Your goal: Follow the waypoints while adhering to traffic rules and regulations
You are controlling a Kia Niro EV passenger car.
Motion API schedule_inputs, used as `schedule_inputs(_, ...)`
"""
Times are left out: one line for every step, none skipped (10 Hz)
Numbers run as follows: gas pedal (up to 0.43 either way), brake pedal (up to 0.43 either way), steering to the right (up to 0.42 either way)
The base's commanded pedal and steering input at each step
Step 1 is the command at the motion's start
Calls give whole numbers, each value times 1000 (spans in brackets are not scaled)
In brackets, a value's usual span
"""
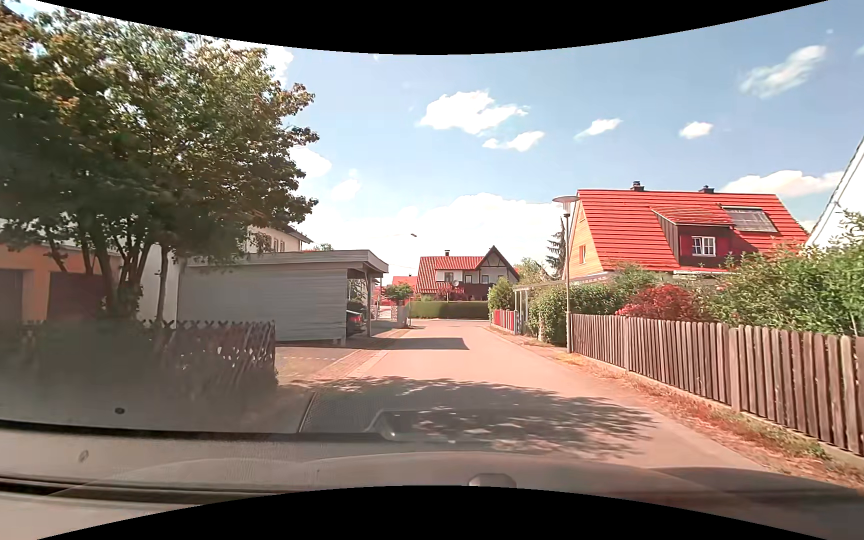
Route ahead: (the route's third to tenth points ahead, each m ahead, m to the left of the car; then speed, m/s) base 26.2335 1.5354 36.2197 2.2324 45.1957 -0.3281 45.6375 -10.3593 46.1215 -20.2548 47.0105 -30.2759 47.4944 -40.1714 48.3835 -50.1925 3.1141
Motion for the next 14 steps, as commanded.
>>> schedule_inputs(110,0,80)
schedule_inputs(110,0,68)
schedule_inputs(110,0,58)
schedule_inputs(110,0,52)
schedule_inputs(110,0,43)
schedule_inputs(110,0,33)
schedule_inputs(118,0,28)
schedule_inputs(118,0,24)
schedule_inputs(130,0,22)
schedule_inputs(130,0,18)
schedule_inputs(130,0,12)
schedule_inputs(130,0,2)
schedule_inputs(130,0,-7)
schedule_inputs(130,0,-11)
